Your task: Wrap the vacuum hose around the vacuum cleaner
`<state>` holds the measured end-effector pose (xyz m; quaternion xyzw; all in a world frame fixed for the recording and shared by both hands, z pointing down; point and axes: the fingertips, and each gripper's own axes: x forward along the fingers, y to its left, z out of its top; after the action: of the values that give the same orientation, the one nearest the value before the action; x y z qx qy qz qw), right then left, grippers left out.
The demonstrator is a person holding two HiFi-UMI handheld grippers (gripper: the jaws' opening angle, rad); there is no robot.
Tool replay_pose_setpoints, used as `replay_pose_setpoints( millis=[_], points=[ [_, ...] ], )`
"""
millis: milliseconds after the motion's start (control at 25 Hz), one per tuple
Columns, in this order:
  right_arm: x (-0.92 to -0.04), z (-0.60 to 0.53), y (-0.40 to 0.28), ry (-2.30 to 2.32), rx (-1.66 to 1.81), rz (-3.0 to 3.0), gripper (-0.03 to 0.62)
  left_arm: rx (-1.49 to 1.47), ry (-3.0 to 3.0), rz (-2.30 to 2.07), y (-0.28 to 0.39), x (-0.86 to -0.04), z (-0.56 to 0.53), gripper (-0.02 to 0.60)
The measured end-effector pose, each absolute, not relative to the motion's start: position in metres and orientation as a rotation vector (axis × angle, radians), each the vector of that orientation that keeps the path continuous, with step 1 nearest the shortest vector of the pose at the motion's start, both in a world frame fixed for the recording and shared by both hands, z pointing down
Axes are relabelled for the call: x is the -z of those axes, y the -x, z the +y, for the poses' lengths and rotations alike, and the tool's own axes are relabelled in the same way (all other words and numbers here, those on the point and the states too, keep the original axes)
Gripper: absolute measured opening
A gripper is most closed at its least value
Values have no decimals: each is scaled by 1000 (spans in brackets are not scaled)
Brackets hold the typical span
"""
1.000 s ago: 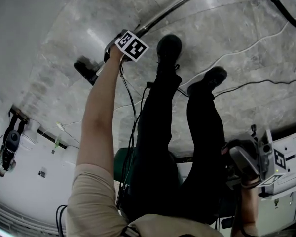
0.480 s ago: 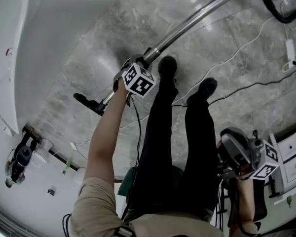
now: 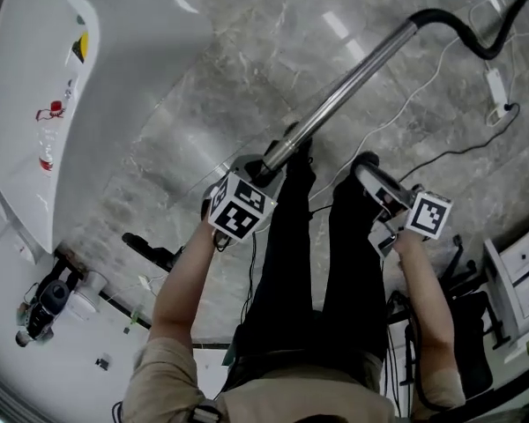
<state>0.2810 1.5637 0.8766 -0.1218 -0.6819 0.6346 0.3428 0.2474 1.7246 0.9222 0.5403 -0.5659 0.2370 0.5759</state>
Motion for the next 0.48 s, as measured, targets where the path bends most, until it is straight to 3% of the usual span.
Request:
replay_pose_setpoints(
  millis=[40, 80, 120, 320, 480],
  points=[
    [-870, 1568, -267, 371, -1702, -1754, 215, -548, -1278, -1336, -250, -906, 1720, 117],
    [-860, 1571, -254, 421, -1753, -1742, 312, -550, -1290, -1348, -252, -890, 1716, 117],
    [-851, 1572, -241, 455, -1785, -1746, 344, -560, -1300, -1361, -254, -877, 1713, 117],
    [-827, 1557, -194, 505, -1781, -1840, 356, -632, -1344, -1403, -273, -825, 1705, 117],
    [-788, 1552, -170, 554, -2025, -1768, 354, -677, -1359, -1418, -279, -787, 1709, 118]
  ],
)
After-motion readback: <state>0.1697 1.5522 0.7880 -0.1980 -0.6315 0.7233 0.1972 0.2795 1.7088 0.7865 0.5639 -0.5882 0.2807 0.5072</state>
